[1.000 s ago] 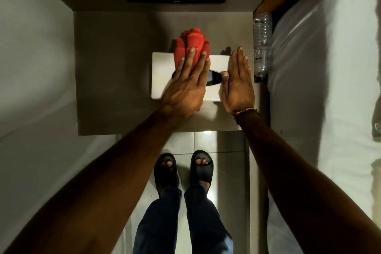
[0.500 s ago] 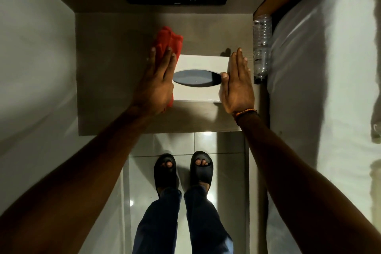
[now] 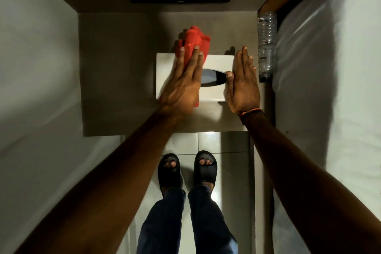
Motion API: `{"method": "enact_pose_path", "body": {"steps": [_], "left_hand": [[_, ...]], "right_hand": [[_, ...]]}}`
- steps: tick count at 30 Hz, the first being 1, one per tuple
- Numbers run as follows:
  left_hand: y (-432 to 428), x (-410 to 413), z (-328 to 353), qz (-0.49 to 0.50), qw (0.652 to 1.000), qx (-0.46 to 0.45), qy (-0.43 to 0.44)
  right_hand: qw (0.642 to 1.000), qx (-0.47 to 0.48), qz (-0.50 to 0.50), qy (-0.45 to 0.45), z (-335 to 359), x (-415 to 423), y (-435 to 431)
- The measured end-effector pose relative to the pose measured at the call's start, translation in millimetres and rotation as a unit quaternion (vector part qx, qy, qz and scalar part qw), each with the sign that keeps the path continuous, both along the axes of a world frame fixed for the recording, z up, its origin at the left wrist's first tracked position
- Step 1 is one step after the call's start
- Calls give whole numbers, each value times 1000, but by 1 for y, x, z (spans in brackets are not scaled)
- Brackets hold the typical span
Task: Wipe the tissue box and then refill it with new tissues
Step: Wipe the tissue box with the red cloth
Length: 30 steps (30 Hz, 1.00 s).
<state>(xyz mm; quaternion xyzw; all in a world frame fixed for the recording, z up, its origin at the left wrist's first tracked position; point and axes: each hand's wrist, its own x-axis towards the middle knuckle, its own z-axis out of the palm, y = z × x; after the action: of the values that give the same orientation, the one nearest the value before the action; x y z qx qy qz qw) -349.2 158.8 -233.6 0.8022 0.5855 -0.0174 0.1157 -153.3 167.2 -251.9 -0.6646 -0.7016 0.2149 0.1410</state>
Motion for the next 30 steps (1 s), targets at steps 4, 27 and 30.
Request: {"method": "enact_pose_path", "body": {"steps": [4, 27, 30], "left_hand": [[-5, -46, 4, 64, 997, 2, 52], [-7, -41, 3, 79, 994, 58, 36], [-6, -44, 0, 52, 995, 1, 83]], "right_hand": [[1000, -8, 4, -4, 3, 0, 1], [1000, -6, 13, -17, 4, 0, 1], [1000, -5, 8, -11, 4, 0, 0]]}}
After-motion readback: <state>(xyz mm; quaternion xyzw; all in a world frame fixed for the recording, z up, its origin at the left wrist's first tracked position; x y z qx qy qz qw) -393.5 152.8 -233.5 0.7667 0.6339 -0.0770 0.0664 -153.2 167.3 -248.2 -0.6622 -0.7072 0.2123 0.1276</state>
